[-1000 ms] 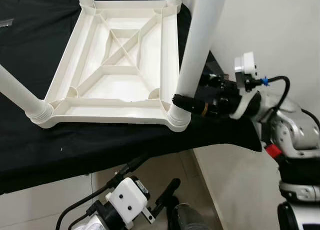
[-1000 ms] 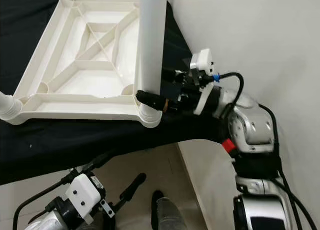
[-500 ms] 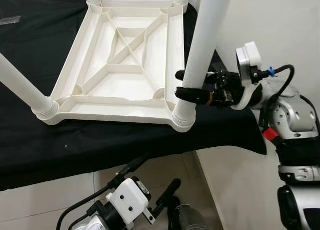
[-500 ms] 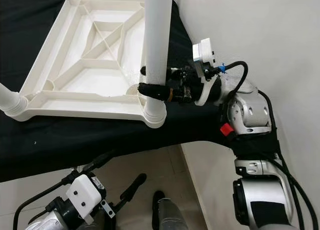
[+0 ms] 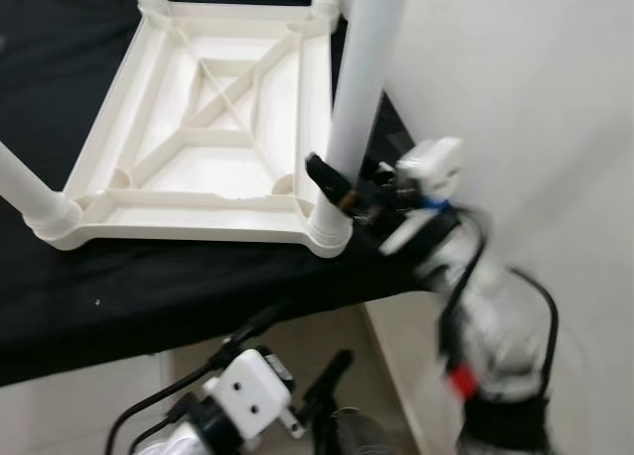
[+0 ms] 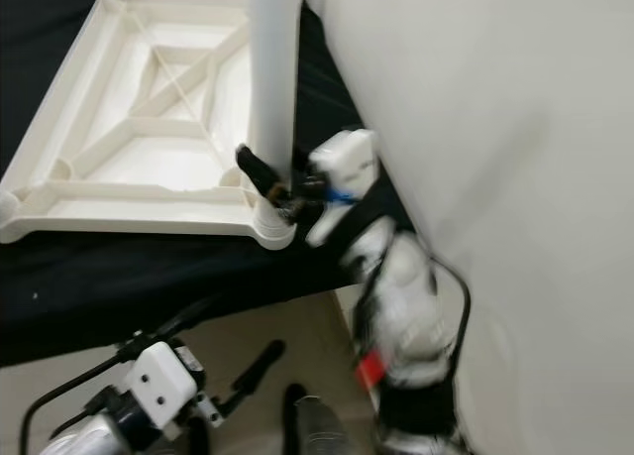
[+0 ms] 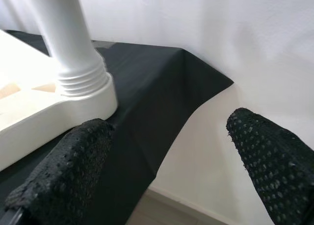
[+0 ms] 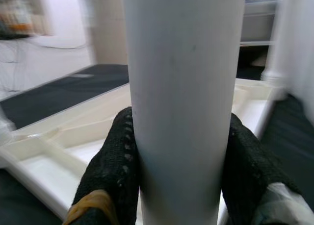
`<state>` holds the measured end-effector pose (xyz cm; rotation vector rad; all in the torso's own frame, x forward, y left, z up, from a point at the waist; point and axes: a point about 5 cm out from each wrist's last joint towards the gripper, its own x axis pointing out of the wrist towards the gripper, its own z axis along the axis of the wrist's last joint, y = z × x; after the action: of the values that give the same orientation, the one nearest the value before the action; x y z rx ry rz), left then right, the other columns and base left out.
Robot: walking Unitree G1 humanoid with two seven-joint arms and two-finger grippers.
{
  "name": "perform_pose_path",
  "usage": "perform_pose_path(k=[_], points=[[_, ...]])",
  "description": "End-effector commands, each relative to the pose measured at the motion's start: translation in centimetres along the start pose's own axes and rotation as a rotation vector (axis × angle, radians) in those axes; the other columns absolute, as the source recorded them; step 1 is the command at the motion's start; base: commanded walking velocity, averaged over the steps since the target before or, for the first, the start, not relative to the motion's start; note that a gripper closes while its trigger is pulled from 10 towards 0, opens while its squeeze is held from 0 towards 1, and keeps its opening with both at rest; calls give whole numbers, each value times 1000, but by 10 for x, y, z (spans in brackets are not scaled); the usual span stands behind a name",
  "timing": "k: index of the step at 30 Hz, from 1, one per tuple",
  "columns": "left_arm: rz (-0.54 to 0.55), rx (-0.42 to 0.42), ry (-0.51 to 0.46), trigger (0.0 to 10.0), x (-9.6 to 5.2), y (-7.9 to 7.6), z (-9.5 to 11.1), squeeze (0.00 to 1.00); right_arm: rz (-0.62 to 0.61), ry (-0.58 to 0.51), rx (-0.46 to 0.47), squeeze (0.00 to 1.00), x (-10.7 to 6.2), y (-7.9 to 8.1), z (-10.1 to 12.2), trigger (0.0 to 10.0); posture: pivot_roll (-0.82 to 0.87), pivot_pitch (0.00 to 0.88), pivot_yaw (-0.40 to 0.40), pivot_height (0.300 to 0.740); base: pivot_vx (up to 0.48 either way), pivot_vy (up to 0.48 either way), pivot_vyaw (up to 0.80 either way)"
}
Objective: Building children table
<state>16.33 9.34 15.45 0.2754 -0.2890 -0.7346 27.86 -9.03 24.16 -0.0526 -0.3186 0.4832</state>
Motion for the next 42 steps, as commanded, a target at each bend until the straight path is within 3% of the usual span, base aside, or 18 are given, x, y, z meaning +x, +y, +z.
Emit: perform_pose_path(k=[1, 4, 5, 6, 8, 9, 10, 11, 12, 19, 23, 25, 27, 28, 30, 35, 36, 42], points=[[-3, -14, 26, 10000, -3, -2, -5, 0, -82, 318, 88, 0, -10, -6, -56, 0, 30, 324, -38, 740, 0, 0, 0], [-7, -15, 26, 10000, -3, -2, -6, 0, -75, 289, 124, 0, -2, -4, -51, 0, 21, 314, -36, 740, 0, 0, 0], [-16, -14, 23, 10000, -2, -2, -8, 0, -51, 248, 129, 0, 11, -2, -42, 0, 16, 303, -45, 740, 0, 0, 0], [-15, -13, 20, 10000, -1, -2, -8, 0, -8, 234, 91, 0, 15, 0, -37, 4157, 16, 303, -45, 740, 0, 0, 0], [-14, -12, 18, 10000, -1, -1, -8, 0, 10, 230, 64, 0, 17, 2, -35, 4157, 16, 303, -45, 740, 0, 0, 0], [-12, -12, 17, 10000, 0, -1, -8, 0, 15, 229, 49, 0, 17, 4, -33, 9137, 11, 303, -45, 740, 0, 0, 0], [-10, -11, 16, 10000, 0, -1, -8, 0, 23, 228, 43, 0, 17, 5, -31, 10000, 9, 303, -46, 740, 0, 0, 0], [-10, -11, 16, 10000, 0, -1, -8, 0, 23, 228, 43, 0, 17, 5, -31, 10000, 9, 303, -46, 740, 0, 0, 0], [-7, -9, 14, 10000, 1, -1, -8, 0, 34, 216, 57, 1000, 16, 8, -28, 10000, 7, 309, -48, 740, 0, 0, 0], [24, 1, 11, 10000, 1, 1, -6, 0, 186, 100, 115, 1000, 15, 4, -9, 10000, 7, 309, -48, 740, 0, 0, 0], [120, 20, 17, 10000, -2, 8, -5, 0, 369, 52, 55, 1000, 15, -27, 5, 10000, 7, 315, -47, 740, 0, 0, 0], [171, 35, 21, 10000, -4, 13, -4, 0, 454, 43, 80, 1000, 13, -38, 11, 10000, 15, 319, -47, 740, 0, 0, 0], [203, 46, 24, 10000, -6, 15, -4, 0, 508, 34, 106, 925, 11, -44, 16, 10000, 18, 323, -45, 740, 0, 0, 0], [242, 51, 27, 10000, -8, 18, -3, 0, 585, 36, 92, 0, 7, -53, 20, 10000, 31, 328, -42, 740, 0, 0, 0], [297, 66, 29, 10000, -15, 23, 0, 0, 670, 51, 68, 0, 7, -76, 29, 10000, 39, 331, -47, 740, 0, 0, 0], [325, 69, 32, 10000, -21, 25, 1, 0, 668, 53, 19, 0, 13, -95, 38, 10000, 44, 333, -54, 740, 0, 0, 0], [339, 53, 23, 10000, -23, 24, 3, 0, 663, 52, -1, 0, 18, -109, 44, 10000, 50, 334, -60, 740, 0, 0, 0], [320, 46, 0, 10000, -20, 17, 11, 0, 689, 78, -23, 0, 16, -121, 42, 10000, 63, 335, -62, 740, 0, 0, 0]])
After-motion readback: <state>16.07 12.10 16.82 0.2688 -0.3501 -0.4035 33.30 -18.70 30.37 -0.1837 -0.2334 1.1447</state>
